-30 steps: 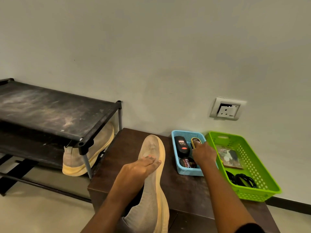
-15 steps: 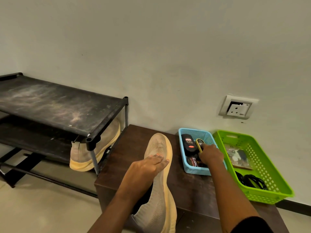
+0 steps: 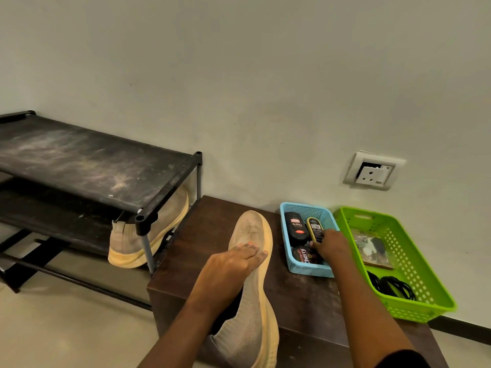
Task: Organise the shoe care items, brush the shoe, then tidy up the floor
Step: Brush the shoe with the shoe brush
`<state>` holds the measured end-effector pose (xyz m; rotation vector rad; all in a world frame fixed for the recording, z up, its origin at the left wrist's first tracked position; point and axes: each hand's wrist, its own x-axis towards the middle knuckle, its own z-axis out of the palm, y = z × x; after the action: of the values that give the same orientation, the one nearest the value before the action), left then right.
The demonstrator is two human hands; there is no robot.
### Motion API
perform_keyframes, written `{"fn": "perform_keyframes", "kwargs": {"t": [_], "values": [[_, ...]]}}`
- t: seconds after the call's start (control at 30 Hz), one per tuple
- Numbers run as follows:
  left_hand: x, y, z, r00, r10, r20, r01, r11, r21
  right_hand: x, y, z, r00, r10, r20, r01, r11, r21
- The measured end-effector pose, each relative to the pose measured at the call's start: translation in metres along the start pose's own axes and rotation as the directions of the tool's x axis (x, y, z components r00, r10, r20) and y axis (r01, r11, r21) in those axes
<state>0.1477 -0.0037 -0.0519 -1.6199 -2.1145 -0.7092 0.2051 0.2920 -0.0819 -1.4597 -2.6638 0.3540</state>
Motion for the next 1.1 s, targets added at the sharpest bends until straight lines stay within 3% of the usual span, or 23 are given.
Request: {"fn": "perform_keyframes", "kwargs": {"t": [0.17, 0.3, 0.4, 0.53, 0.6, 0.73, 0.87, 1.1], "values": [[0.000, -0.001, 0.002, 1.000, -0.013, 0.019, 0.013, 1.000, 0.001, -0.027, -0.005, -0.018, 0.997, -0.042, -0.059, 0.044, 0.999, 0.025], [0.000, -0.002, 0.003, 0.998, -0.054, 0.035, 0.054, 0.998, 0.013, -0.097, -0.033, -0.046, 0.973, -0.173, -0.156, 0.204, 0.956, 0.210], [-0.003, -0.001, 0.003, 0.991, -0.115, 0.070, 0.113, 0.993, 0.031, -0.168, -0.056, -0.070, 0.950, -0.311, 0.015, 0.283, 0.882, 0.376], [-0.001, 0.008, -0.001, 0.977, -0.171, 0.126, 0.155, 0.980, 0.125, -0.231, -0.067, -0.071, 0.867, -0.292, 0.405, 0.073, 0.877, 0.475], [0.002, 0.013, -0.004, 0.974, -0.174, 0.144, 0.154, 0.978, 0.141, -0.243, -0.068, -0.058, 0.843, -0.287, 0.454, 0.059, 0.890, 0.452], [0.004, 0.023, -0.011, 0.976, -0.136, 0.170, 0.108, 0.980, 0.165, -0.247, -0.072, -0.041, 0.859, -0.262, 0.440, 0.033, 0.886, 0.463], [0.006, 0.026, -0.014, 0.985, -0.077, 0.157, 0.051, 0.986, 0.160, -0.243, -0.071, -0.031, 0.923, -0.195, 0.332, 0.037, 0.904, 0.426], [0.007, 0.025, -0.007, 0.998, 0.045, -0.044, -0.036, 0.981, 0.193, -0.231, -0.072, -0.032, 0.967, -0.196, 0.162, 0.106, 0.889, 0.446]]}}
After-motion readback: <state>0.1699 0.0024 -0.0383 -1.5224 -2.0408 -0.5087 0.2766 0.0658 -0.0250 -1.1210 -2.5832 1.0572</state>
